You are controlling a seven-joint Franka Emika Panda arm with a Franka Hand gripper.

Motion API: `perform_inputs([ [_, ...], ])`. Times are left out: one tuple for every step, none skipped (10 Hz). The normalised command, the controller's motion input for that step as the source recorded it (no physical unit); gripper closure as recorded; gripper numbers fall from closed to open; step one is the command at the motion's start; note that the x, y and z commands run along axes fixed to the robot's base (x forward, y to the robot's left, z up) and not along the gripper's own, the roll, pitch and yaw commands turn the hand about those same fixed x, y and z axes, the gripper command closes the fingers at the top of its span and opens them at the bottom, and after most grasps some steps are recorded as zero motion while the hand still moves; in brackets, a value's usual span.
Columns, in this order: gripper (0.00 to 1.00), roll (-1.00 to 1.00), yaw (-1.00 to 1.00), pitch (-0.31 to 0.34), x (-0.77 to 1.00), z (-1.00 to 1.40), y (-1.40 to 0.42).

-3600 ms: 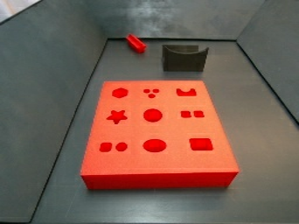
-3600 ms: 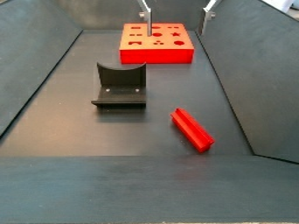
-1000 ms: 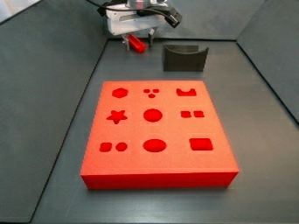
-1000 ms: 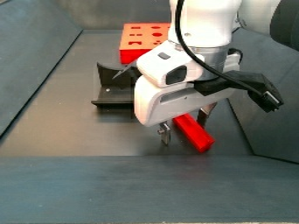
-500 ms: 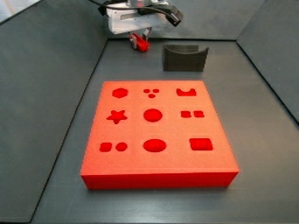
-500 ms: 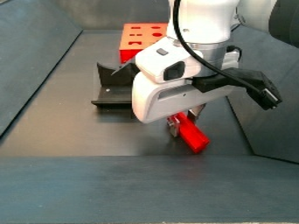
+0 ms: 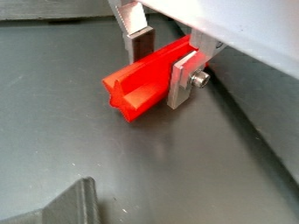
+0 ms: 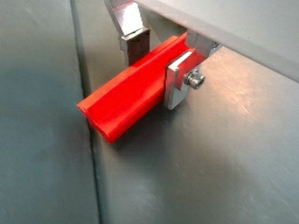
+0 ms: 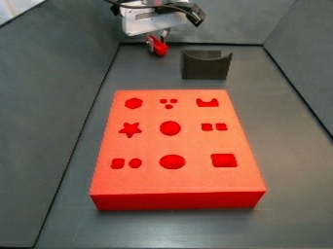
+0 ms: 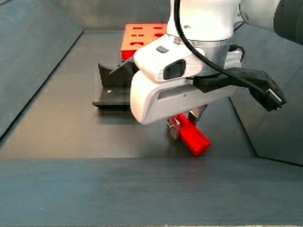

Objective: Pick up the star object. Move up. Place the star object on the fixture. Regrasp the star object. Move to above the board. Insert the star object.
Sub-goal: Pick up the star object, then move up, then place the star object on the fixture.

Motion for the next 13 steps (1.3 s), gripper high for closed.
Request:
perform_inputs([
  [1.0, 0.0, 0.0, 0.0, 0.0, 0.0, 0.0],
  [1.0, 0.0, 0.0, 0.0, 0.0, 0.83, 0.0],
  [1.0, 0.0, 0.02, 0.019, -0.05, 0.82, 0.02],
  [1.0, 0.01, 0.01, 0.04, -0.08, 0.7, 0.01],
  [1.0, 0.02, 0.0, 0.054, -0.06, 0.57, 0.0],
  [1.0, 0.04, -0.01, 0.066, -0.04, 0.44, 0.0],
  [1.0, 0.05, -0.02, 0.08, -0.03, 0.29, 0.0],
  [1.0, 0.0, 0.0, 0.0, 0.0, 1.0, 0.0],
  [1.0, 0.01, 0.01, 0.001, 0.0, 1.0, 0.0],
  [1.0, 0.02, 0.0, 0.02, -0.01, 1.0, 0.0],
  [1.0, 0.04, 0.0, 0.036, -0.01, 1.0, 0.0],
  [1.0, 0.06, 0.0, 0.051, -0.02, 1.0, 0.0],
  [1.0, 0.08, 0.0, 0.062, -0.03, 1.0, 0.0],
])
